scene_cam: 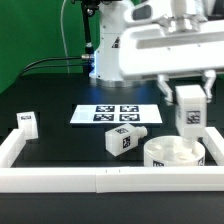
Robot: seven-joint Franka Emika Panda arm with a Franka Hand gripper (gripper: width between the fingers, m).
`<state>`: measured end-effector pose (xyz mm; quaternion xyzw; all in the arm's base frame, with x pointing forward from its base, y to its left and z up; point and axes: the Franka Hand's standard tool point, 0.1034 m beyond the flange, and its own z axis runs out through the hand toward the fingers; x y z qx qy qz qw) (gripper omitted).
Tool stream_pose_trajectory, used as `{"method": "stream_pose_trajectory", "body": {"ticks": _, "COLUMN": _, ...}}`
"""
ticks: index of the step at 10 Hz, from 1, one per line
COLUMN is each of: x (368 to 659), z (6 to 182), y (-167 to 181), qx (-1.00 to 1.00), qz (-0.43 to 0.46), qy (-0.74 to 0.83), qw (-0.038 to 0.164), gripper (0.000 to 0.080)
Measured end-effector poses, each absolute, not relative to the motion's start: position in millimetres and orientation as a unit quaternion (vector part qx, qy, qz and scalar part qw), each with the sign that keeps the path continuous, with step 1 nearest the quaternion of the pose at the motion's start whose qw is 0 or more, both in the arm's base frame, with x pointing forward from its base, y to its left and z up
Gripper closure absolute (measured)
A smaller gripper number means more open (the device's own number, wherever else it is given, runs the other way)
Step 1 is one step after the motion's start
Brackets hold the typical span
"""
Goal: Assemble stool
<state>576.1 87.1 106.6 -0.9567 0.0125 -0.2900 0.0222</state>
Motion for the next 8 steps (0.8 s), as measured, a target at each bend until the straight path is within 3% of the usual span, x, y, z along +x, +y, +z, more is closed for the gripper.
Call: {"method": "stream_pose_trajectory", "body": {"ticks": 8, "x": 582, "z": 92.9, "y": 76, "qx": -0.959, "qz": -0.282, "qy": 0.022, "qw": 0.018, "gripper": 0.0463}}
